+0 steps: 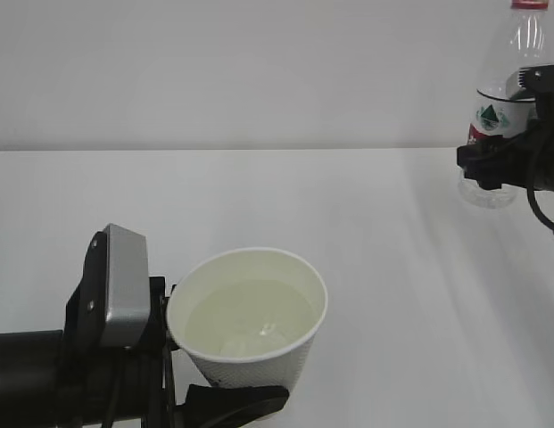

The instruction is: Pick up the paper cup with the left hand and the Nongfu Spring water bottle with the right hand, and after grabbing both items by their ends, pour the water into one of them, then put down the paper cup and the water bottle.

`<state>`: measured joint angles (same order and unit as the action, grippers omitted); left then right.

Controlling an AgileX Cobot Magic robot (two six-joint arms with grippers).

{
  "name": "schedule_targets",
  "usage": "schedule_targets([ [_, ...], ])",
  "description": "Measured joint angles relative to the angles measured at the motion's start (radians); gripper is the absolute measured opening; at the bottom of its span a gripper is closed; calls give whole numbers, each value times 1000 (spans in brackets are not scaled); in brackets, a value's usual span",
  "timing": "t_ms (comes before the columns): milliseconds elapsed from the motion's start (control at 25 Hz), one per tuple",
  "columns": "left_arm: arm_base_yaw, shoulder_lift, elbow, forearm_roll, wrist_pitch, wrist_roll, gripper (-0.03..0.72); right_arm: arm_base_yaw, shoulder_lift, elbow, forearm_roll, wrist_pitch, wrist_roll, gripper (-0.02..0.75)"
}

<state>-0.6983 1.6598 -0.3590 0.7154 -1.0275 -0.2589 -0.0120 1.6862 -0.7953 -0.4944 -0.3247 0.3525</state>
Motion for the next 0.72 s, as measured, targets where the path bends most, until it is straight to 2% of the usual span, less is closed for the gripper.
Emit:
schedule_targets([
  [720,0,0,0,-19,0,0,516,0,132,-8,103,-106,-88,467],
])
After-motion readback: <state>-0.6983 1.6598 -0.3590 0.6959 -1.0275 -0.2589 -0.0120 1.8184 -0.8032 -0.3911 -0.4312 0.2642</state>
